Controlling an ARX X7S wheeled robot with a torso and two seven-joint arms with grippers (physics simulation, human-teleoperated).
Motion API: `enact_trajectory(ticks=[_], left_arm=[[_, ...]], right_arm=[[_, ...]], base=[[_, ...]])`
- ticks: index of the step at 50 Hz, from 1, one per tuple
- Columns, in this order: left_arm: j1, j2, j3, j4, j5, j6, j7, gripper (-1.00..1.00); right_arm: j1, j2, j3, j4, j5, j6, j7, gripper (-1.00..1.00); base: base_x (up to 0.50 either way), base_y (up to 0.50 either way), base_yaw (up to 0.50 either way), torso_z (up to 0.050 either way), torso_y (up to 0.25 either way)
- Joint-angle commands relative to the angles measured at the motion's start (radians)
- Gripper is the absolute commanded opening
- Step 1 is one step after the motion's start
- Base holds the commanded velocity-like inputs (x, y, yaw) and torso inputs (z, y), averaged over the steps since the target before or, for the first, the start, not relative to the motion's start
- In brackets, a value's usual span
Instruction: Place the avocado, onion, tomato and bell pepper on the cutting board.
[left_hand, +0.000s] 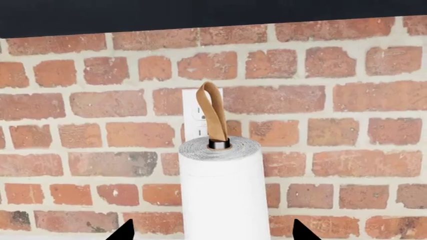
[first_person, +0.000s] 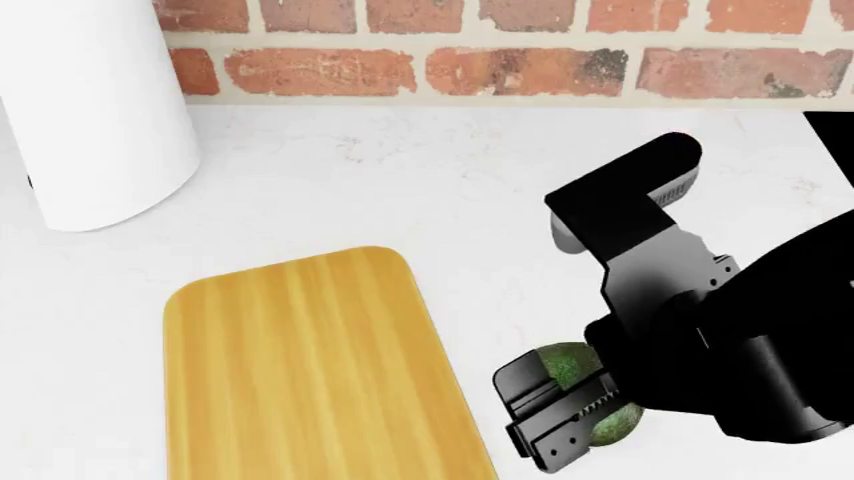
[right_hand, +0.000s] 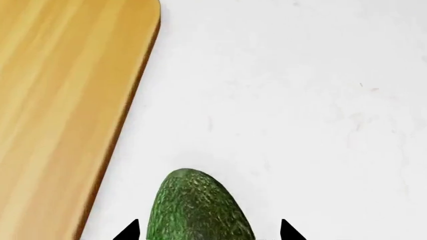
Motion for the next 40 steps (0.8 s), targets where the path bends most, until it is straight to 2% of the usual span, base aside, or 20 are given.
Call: enact_trajectory(ticks=[1, 20, 21, 32, 40], left_arm=[[-0.016, 0.022, -0.036, -0.012, 0.002, -0.018, 0.010, 1.00], [-0.026, 0.032, -0.007, -0.022, 0.011, -0.007, 0.018, 1.00], [-0.025, 0.031, -0.006, -0.020, 0.011, -0.007, 0.018, 1.00], [-0.017, 0.027, -0.009, -0.010, 0.003, -0.006, 0.014, 1.00], [-0.022, 0.024, -0.013, -0.005, -0.005, -0.011, 0.008, 1.00]], right_arm=[[-0.032, -0.020, 0.006, 0.017, -0.039, -0.028, -0.063, 1.00], [-0.081, -0.029, -0.018, 0.028, -0.081, -0.069, -0.101, 1.00], [-0.077, -0.029, -0.015, 0.026, -0.072, -0.066, -0.094, -1.00], [0.030, -0.057, 0.004, -0.002, -0.043, -0.016, -0.077, -1.00], [0.158, -0.127, 0.007, 0.049, -0.074, 0.017, -0.126, -1.00]], base=[[0.00, 0.00, 0.00, 0.000, 0.000], [0.00, 0.00, 0.00, 0.000, 0.000], [0.00, 0.00, 0.00, 0.000, 0.000], [0.00, 0.00, 0.00, 0.000, 0.000], [0.00, 0.00, 0.00, 0.000, 0.000]])
